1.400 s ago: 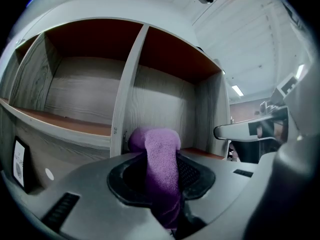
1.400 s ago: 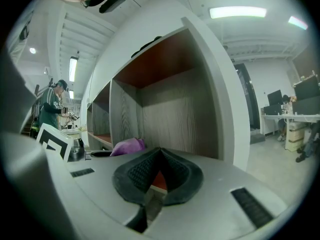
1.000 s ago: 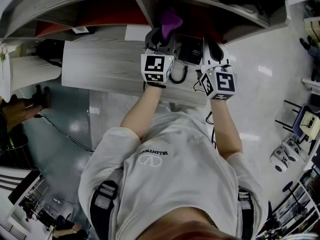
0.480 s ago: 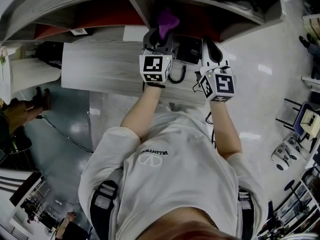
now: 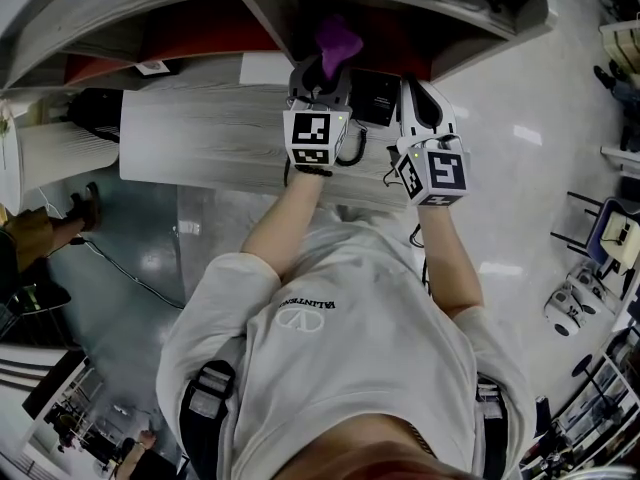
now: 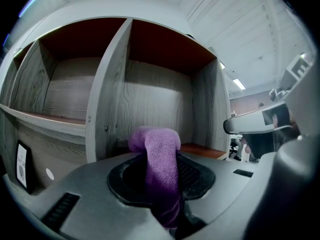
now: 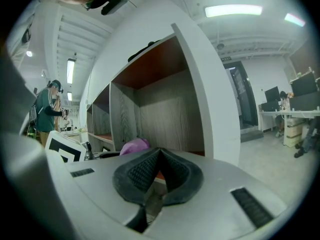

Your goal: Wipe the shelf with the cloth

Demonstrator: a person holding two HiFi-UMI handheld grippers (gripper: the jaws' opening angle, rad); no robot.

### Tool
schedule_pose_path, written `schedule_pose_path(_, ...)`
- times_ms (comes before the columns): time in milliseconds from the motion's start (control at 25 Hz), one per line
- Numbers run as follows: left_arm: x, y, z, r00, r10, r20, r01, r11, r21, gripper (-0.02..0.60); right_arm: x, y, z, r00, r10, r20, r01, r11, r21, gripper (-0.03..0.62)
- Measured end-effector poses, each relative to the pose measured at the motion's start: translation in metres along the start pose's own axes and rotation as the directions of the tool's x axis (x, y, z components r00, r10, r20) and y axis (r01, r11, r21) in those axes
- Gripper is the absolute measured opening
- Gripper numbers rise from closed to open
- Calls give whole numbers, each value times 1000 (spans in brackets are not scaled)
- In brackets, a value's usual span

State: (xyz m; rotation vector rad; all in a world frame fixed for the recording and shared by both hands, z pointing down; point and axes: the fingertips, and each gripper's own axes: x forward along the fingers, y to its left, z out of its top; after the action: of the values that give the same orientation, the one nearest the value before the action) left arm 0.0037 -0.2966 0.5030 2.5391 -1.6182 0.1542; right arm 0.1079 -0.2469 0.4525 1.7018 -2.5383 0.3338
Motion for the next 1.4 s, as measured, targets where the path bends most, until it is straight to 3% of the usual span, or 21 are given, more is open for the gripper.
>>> schedule_pose_path(480, 9, -42, 0, 998, -57, -9, 57, 998, -1, 103, -20, -19, 2, 1000, -25, 5, 25, 1000, 2, 0)
schedule_pose_path(840, 14, -46, 0, 999, -43, -1, 43, 999, -6, 103, -22, -26, 0, 999, -36, 1, 36, 999, -2, 1)
schedule_pose_path(1400, 23, -83, -2, 996, -85, 0, 85, 996, 10, 103, -35, -46, -4, 999, -46, 1, 46, 999, 4, 0)
